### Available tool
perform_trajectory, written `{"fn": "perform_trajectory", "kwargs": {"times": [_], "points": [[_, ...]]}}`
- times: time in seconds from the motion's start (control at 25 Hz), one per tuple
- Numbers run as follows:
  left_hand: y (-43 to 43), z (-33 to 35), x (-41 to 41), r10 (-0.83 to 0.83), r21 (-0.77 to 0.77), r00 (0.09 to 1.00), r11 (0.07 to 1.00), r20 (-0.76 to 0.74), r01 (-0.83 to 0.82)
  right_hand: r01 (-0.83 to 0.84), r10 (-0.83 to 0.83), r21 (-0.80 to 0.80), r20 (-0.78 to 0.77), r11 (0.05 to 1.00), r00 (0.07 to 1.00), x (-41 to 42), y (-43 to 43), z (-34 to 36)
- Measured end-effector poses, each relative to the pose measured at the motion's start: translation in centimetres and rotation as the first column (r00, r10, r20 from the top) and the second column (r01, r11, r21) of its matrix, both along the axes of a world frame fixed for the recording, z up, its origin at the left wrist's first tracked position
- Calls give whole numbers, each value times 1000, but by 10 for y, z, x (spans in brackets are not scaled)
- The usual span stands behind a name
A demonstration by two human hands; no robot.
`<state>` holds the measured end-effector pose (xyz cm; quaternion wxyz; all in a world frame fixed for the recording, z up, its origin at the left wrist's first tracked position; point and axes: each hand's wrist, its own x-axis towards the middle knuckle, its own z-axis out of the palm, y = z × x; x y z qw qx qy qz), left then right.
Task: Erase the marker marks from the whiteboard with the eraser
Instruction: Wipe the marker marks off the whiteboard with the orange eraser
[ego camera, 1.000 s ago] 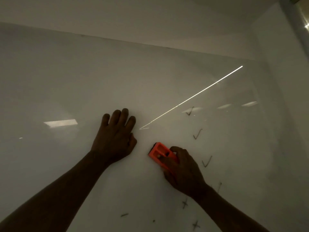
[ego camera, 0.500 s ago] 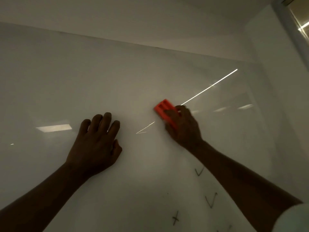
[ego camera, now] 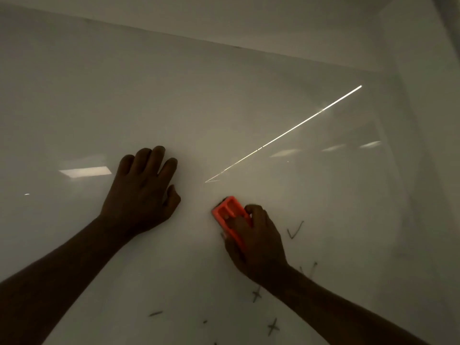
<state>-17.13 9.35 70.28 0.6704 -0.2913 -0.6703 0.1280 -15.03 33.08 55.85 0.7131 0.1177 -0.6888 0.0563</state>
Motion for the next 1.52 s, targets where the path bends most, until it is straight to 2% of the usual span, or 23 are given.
{"fn": "perform_trajectory", "kwargs": {"times": [0.04,0.08,0.12,0.16,0.2,0.28,0.36,0.4,0.48,0.56,0.64,0.72,0.76,0.84,0.92,1.0,1.08,1.12,1.28,1.52], "points": [[-1,-1,0,2,-13,1000,1000,8,-2,38,-39,79,13,996,999,2,16,-15],[-3,-3,1,1,-34,1000,999,13,0,88,-89,63,11,994,996,1,42,-22],[-7,-3,2,-1,-62,1000,998,16,2,144,-144,-55,-5,988,990,-3,73,-23],[-14,-6,3,-2,-95,1000,995,19,4,162,-169,-242,-9,957,986,-6,104,-25],[-21,-7,3,-4,-128,1000,992,17,6,147,-165,-439,-2,886,986,-9,131,-26],[-35,-10,4,-6,-172,1000,985,2,6,111,-113,-732,46,672,993,-9,156,-29],[-42,-11,5,-8,-179,1000,984,-15,5,76,-76,-852,43,518,996,-10,135,-24],[-42,-12,5,-6,-176,1000,984,-20,2,47,-68,-865,15,500,998,-11,113,-22],[-39,-13,3,4,-173,1000,985,-20,-7,-17,-56,-817,-61,576,997,-12,50,-27],[-40,-12,2,11,-177,1000,984,-24,-15,-57,3,-695,-79,717,997,-9,-22,-45],[-43,-10,3,13,-194,1000,981,-22,-17,-59,56,-504,-20,862,998,-2,-66,-70],[-58,-11,6,23,-235,999,972,-24,-28,-17,30,-283,41,959,999,1,-52,-84],[-70,-11,8,25,-253,999,967,-26,-31,36,-23,-253,57,967,998,1,-29,-88],[-108,-11,12,26,-264,999,964,-45,-37,108,-98,-392,47,913,994,-3,15,-95],[-158,-17,14,33,-245,996,968,-79,-51,87,-94,-612,20,786,995,-7,34,-98],[-196,-26,16,59,-222,994,972,-90,-78,42,-76,-788,-6,615,997,-12,13,-93],[-211,-35,15,60,-205,995,976,-79,-75,35,-64,-878,5,477,998,-17,-30,-88],[-210,-36,14,49,-196,996,979,-69,-62,39,-75,-887,4,460,997,-17,-52,-86],[-210,-36,12,17,-194,996,980,-87,-33,-15,-80,-808,-77,588,994,-12,-158,-96],[-212,-39,10,3,-203,995,979,-96,-23,-121,116,-666,-52,736,992,8,-313,-95]]}}
